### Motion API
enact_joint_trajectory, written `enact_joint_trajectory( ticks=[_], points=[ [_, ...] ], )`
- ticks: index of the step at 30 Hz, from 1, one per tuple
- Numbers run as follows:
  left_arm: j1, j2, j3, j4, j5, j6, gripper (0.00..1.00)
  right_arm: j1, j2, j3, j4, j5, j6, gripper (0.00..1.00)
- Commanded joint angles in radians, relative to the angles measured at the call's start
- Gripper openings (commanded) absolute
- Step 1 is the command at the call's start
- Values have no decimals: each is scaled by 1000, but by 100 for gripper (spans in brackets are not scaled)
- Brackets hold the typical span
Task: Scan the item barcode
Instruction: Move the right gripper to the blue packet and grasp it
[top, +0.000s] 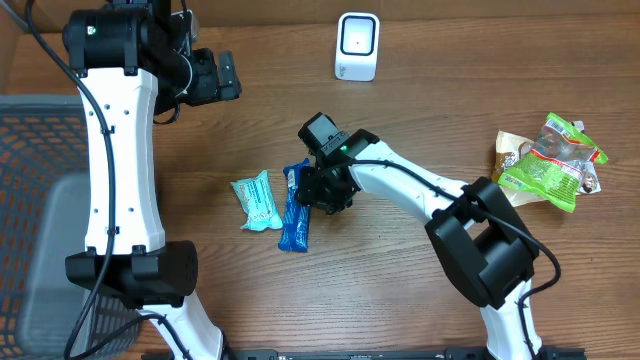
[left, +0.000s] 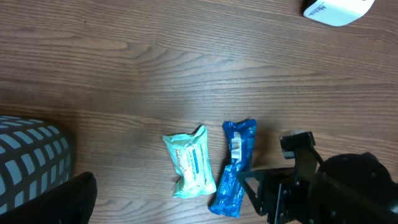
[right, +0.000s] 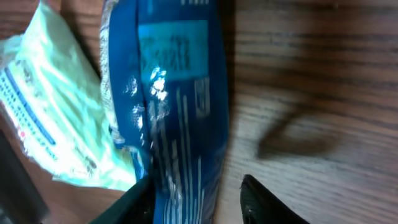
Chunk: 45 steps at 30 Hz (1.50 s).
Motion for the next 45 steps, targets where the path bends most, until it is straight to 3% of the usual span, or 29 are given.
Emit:
enact_joint_trajectory(
  ticks=[1, 6, 8, 11, 15, 18, 22, 29, 30, 33, 35, 39, 45],
  points=[
    [-4, 1, 16, -2, -3, -14, 100, 1, 25, -8, 16, 9, 16, 46],
    [-4, 1, 16, -2, -3, -14, 100, 17, 33, -8, 24, 9, 16, 41],
    [-4, 1, 16, -2, -3, -14, 99, 18, 33, -8, 22, 8, 16, 31],
    [-4, 1, 16, -2, -3, -14, 100, 16, 32, -4, 10, -6, 14, 5],
    [-4, 1, 16, -2, -3, -14, 100, -15, 9, 19, -46, -6, -27, 4],
    [-4, 1, 16, -2, -3, -14, 100, -64, -27, 56, -127, 5, -180, 4],
    [-4, 1, 16, -2, -3, -14, 100, -152, -63, 108, -248, 60, -467, 21],
    [-4, 1, 16, -2, -3, -14, 100, -260, -61, 93, -240, 61, -755, 28],
    [-4, 1, 16, -2, -3, -14, 100, -270, -61, 93, -240, 62, -763, 30],
    [-4, 1, 16, -2, -3, -14, 100, -291, -61, 93, -244, 20, -764, 58],
    [-4, 1, 16, -2, -3, -14, 100, -298, -60, 93, -248, -72, -764, 71],
    [-4, 1, 16, -2, -3, -14, 100, -298, -49, 90, -247, -227, -776, 80],
    [-4, 1, 16, -2, -3, -14, 100, -285, -5, 71, -230, -202, -784, 81]
  ],
)
